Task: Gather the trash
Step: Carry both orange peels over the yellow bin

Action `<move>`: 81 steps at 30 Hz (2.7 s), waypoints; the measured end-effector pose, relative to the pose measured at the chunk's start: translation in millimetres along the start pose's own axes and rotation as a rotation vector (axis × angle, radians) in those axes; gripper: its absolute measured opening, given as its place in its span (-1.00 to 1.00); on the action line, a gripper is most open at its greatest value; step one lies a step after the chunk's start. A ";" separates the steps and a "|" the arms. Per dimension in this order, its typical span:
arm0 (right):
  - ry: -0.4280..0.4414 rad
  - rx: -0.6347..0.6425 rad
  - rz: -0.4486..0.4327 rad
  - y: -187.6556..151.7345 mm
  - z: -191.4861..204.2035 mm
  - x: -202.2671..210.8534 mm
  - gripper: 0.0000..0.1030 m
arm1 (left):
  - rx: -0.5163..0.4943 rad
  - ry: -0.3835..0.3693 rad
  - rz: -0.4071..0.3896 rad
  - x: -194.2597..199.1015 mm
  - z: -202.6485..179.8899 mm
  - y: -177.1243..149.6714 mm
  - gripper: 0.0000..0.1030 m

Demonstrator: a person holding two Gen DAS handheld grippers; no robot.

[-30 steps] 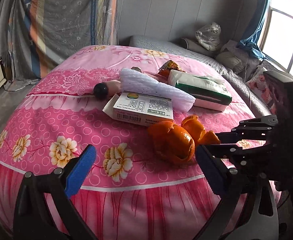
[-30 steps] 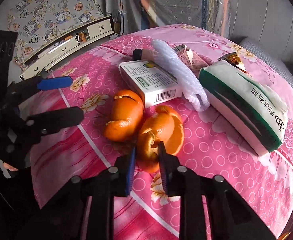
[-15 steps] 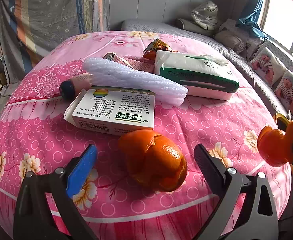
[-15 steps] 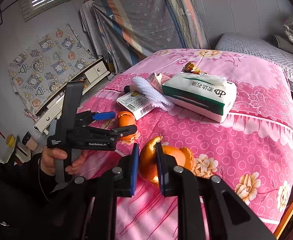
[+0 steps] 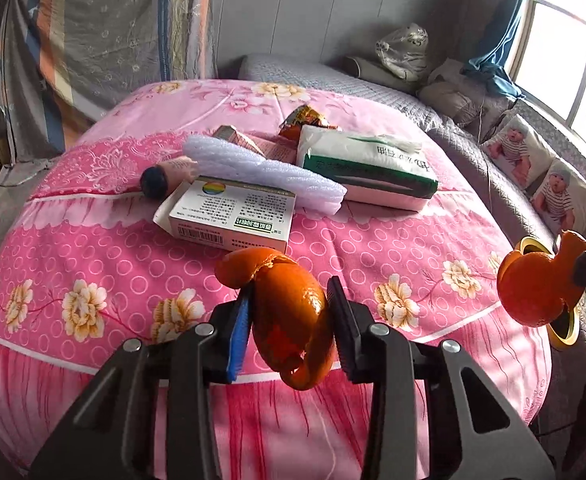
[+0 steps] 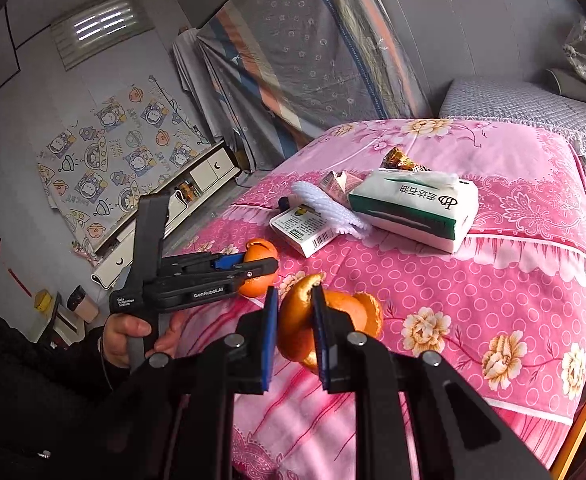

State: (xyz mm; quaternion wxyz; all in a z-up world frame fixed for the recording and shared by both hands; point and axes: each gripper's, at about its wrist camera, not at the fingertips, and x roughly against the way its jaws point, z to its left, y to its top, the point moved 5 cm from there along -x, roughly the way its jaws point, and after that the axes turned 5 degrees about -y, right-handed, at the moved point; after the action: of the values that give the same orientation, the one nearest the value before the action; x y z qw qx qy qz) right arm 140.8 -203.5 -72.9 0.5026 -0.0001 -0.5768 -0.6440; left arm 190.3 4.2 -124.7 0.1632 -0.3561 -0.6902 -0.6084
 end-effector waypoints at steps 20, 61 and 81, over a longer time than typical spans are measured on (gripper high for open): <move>-0.131 -0.090 -0.146 3.7 -30.2 65.7 -0.70 | -0.195 -0.099 -0.224 58.3 -110.5 43.6 -0.33; -0.727 -0.582 -0.343 -130.0 -235.5 227.5 -0.70 | -0.564 -0.470 -0.068 -53.9 -384.6 30.2 -0.31; -0.761 -0.767 -0.272 -174.3 -285.9 223.3 -0.70 | -0.553 -0.480 0.092 -130.0 -428.9 -0.5 -0.31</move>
State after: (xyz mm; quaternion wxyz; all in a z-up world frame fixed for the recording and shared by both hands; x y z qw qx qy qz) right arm 83.2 -590.1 -168.6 0.1350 -0.3412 -0.4366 -0.8214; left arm 190.9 -443.9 -122.2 -0.0787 -0.5501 -0.5017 -0.6630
